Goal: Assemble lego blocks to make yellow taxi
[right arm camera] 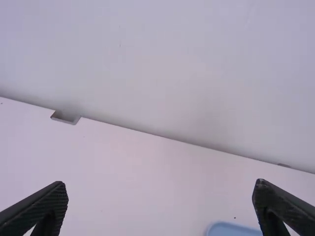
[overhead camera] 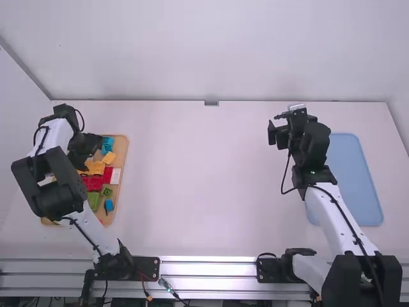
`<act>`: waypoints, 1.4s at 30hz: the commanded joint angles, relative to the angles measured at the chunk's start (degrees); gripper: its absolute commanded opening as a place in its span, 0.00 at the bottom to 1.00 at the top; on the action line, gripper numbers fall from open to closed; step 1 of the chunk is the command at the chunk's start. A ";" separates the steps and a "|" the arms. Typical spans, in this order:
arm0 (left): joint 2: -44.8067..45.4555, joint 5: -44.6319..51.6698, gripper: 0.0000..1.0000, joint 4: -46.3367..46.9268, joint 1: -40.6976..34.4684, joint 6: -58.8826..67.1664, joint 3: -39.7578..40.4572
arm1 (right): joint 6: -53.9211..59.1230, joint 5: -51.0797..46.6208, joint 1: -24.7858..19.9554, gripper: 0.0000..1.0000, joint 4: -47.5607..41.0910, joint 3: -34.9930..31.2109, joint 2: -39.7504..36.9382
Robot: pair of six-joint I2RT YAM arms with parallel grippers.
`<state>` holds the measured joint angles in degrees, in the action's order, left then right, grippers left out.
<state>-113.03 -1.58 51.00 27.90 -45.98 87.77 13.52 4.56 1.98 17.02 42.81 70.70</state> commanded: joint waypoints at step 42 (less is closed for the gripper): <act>0.09 -1.03 0.82 -17.29 -0.04 -8.63 -14.34 | 0.02 0.09 -0.11 0.99 -1.46 2.49 0.26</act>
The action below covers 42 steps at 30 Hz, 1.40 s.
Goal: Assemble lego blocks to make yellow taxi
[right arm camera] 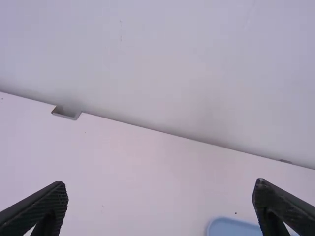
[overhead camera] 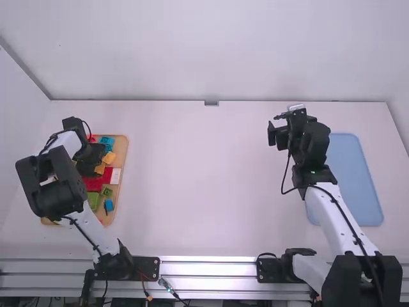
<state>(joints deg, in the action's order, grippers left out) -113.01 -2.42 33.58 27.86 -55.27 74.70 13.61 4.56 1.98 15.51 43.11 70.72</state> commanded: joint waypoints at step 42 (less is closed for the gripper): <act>12.98 9.14 0.37 0.24 -1.05 10.40 0.02 | -0.04 0.11 -0.11 0.99 -1.07 2.19 0.24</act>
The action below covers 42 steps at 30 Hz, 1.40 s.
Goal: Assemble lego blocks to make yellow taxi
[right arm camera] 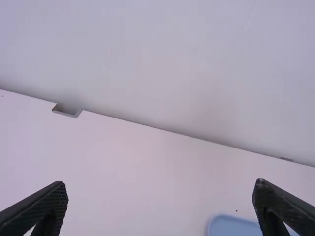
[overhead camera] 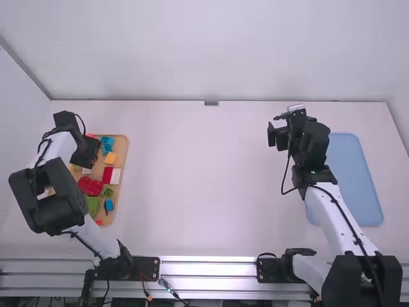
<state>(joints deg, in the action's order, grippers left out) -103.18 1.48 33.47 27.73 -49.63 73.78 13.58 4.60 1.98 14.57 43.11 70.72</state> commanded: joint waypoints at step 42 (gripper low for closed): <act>-11.21 -6.40 0.02 16.63 -64.50 92.87 5.49 | -0.02 0.04 -0.11 0.99 -2.01 2.19 0.22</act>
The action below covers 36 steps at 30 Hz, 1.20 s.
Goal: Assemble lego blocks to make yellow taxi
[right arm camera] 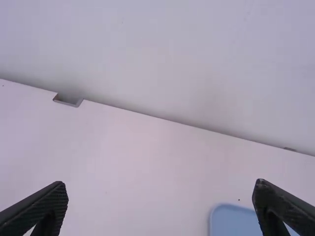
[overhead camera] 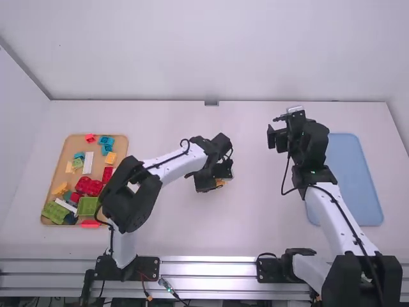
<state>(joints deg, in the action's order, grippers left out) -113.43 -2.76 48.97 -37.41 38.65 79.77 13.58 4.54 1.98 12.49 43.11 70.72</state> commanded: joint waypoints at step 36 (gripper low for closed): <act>3.56 -0.59 0.99 6.82 9.46 12.11 5.64 | -0.04 0.11 -0.11 0.99 0.26 2.19 0.22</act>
<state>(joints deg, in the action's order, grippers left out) -113.36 -5.67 54.81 -30.55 50.63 83.35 13.67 4.54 1.98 12.60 43.11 70.72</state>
